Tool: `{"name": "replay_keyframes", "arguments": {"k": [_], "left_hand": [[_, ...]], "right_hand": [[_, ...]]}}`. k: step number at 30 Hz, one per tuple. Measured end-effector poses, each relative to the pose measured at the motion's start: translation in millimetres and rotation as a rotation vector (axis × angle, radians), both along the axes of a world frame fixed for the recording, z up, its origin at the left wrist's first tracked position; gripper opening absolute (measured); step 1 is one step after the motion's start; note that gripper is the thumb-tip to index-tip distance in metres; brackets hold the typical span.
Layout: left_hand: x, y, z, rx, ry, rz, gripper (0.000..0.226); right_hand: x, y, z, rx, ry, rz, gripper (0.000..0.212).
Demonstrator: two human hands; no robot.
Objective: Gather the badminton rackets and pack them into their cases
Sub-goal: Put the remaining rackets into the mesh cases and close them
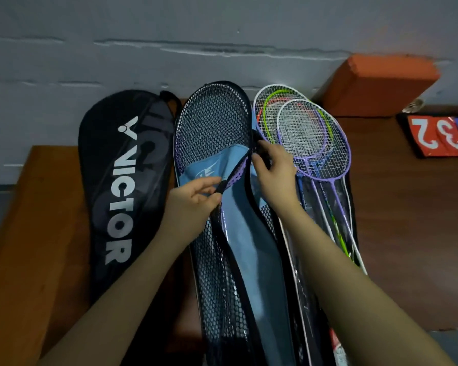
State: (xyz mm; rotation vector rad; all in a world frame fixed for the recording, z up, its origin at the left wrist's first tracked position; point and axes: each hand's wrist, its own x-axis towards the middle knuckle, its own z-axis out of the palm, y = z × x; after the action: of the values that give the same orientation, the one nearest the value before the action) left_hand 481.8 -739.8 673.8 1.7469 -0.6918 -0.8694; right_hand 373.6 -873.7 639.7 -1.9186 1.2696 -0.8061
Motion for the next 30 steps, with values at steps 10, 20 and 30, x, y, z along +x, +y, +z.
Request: {"name": "replay_keyframes", "arguments": {"k": [10,20,30], "left_hand": [[8.9,21.3,5.9,-0.076,0.074,-0.079,0.033],[3.1,22.3,-14.2,-0.111,-0.005,-0.058,0.027],[-18.4,11.3,-56.3,-0.081,-0.747,-0.494,0.040]], "right_hand": [[18.4,13.2,7.5,0.016,0.041,-0.036,0.015],[-3.4,31.8,-6.7,-0.304,0.203,0.143,0.010],[-76.1,85.1,-34.7,-0.258,0.290,0.370,0.018]]}}
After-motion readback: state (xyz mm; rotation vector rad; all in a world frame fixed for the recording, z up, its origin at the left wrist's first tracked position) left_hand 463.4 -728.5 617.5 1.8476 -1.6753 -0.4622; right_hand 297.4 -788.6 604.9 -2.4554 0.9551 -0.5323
